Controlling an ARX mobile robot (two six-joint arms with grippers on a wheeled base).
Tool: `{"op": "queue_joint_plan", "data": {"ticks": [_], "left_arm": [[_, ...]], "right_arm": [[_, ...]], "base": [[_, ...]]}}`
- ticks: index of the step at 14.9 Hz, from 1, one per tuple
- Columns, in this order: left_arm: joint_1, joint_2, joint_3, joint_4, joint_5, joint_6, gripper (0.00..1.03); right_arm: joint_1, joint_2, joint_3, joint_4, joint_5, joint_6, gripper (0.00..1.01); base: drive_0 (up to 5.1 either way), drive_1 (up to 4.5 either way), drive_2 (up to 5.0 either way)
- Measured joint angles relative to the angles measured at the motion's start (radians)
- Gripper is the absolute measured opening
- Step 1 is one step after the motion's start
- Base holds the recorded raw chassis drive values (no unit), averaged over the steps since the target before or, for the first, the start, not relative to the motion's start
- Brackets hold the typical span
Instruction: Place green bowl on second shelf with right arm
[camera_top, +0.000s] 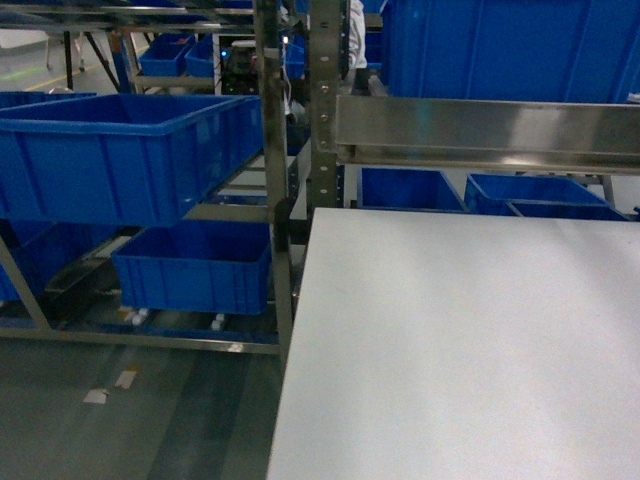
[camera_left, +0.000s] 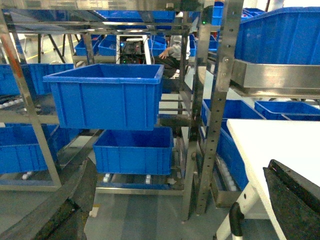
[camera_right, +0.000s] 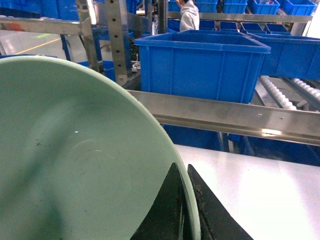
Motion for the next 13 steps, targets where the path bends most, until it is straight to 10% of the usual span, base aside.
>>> {"op": "queue_joint_plan", "data": {"ticks": [13], "left_arm": [[-0.001, 0.000, 0.000, 0.000, 0.000, 0.000, 0.98]], "right_arm": [[0.000, 0.000, 0.000, 0.000, 0.000, 0.000, 0.02]], "base": [[-4.9, 1.92, 3.0]]}}
